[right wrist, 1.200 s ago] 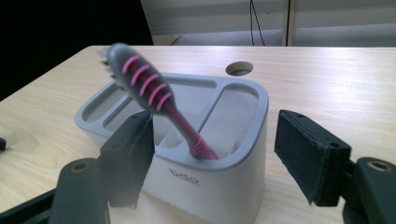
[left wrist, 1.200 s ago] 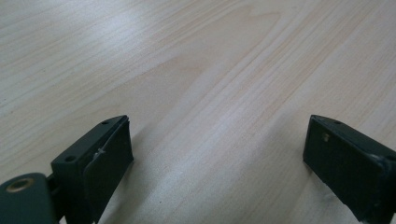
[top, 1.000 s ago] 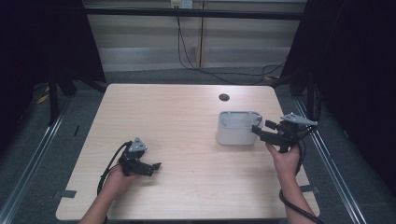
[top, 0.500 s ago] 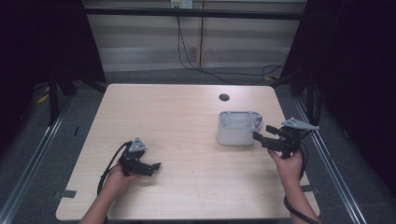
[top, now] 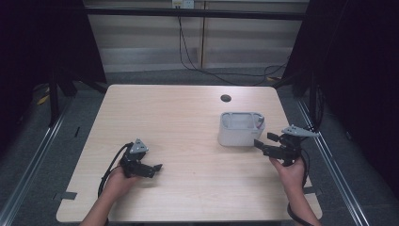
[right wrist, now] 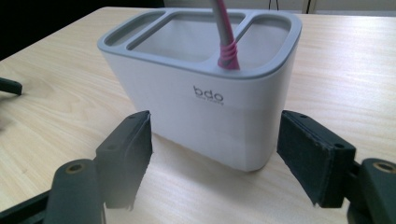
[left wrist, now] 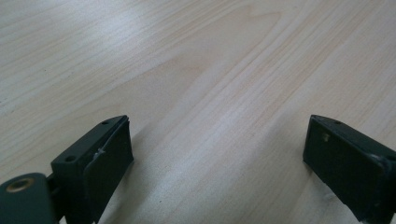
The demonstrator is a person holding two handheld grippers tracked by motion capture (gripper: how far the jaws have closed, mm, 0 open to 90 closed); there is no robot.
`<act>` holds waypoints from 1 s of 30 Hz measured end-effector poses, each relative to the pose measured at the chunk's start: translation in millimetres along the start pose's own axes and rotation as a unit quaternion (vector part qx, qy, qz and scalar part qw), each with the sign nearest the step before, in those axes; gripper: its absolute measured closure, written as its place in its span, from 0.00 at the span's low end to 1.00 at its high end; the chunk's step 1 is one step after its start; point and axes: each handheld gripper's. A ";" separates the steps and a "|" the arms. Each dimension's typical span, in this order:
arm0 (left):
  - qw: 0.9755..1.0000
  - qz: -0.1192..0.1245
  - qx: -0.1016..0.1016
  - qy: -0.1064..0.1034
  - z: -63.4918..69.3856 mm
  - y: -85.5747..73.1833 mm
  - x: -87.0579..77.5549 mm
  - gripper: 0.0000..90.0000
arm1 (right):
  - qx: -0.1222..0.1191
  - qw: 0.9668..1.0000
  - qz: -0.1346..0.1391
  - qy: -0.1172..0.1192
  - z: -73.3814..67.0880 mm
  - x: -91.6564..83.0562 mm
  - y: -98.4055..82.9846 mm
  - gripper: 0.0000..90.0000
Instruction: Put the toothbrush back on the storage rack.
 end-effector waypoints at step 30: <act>1.000 -0.001 0.001 0.002 0.1 -0.3 -0.7 0.08 | -0.035 0.998 -0.044 0.021 -15.2 12.5 -30.3 0.26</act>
Point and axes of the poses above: each handheld gripper's, and its own axes: x roughly forward along the jaws, y roughly out of its top, z roughly to its right, and after that the axes turned 12 degrees about -x, right-handed
